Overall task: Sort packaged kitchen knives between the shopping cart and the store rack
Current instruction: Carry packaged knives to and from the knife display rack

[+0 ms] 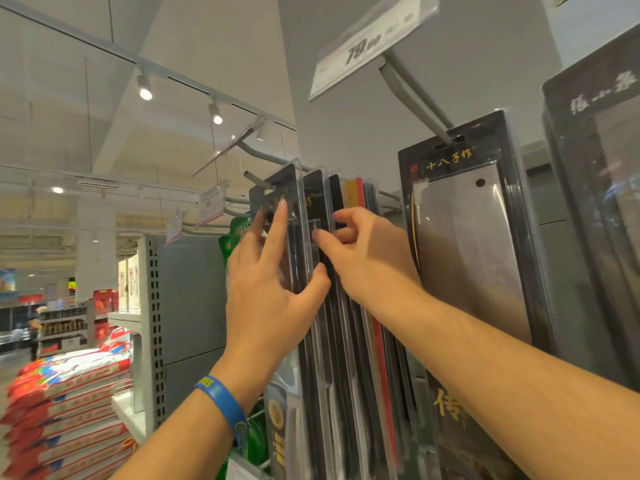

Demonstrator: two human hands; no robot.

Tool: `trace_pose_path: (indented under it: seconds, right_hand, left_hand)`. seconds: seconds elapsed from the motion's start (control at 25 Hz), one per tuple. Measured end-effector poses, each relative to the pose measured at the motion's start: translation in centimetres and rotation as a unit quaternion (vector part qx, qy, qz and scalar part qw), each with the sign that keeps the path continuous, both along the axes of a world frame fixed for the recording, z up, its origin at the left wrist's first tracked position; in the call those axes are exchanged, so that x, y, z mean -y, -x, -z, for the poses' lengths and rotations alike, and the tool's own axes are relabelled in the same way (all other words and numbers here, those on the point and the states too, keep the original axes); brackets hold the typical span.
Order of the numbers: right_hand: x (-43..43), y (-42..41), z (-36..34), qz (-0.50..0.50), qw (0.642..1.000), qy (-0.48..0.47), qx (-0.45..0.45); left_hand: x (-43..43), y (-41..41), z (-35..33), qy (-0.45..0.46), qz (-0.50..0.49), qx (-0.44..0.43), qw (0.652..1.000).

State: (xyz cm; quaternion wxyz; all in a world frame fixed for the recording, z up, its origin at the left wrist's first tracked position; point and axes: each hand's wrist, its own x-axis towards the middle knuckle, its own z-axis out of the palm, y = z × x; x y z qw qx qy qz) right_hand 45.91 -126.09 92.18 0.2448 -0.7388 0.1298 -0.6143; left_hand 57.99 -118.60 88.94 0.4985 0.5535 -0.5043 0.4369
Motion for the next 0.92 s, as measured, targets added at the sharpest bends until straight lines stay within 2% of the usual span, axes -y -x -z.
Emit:
trace_pose_path:
  seconds: [0.12,0.28,0.52,0.6,0.68,0.8,0.92]
  right_hand:
    - [-0.1,-0.3,-0.6,-0.053,0.997,-0.042,-0.03]
    - [-0.4,-0.5,-0.5,-0.1,0.994,-0.05,-0.016]
    - [0.0,-0.5,-0.2,-0.1,0.995,-0.02,-0.024]
    - [1.0,0.1,0.4,-0.071,0.997,-0.008,0.037]
    - [2.4,0.5,1.1,0.001,0.995,0.001,0.098]
    - [4.5,0.5,1.8,0.071,0.995,0.04,0.061]
    - [5.7,0.3,1.1,0.043,0.999,-0.019,0.025]
  left_hand:
    - [0.1,-0.2,-0.1,-0.003,-0.008,0.004,1.0]
    - [0.0,-0.5,0.0,-0.003,-0.018,0.01,1.0]
    - [0.1,-0.5,0.0,-0.002,-0.012,0.004,1.0]
    - [0.1,-0.3,0.0,-0.003,-0.002,0.001,1.0]
    - [0.0,-0.3,0.0,-0.006,0.007,0.0,1.0]
    - [0.0,-0.3,0.1,-0.006,0.014,-0.001,1.0]
    - [0.0,-0.2,0.1,-0.003,0.013,-0.004,1.0]
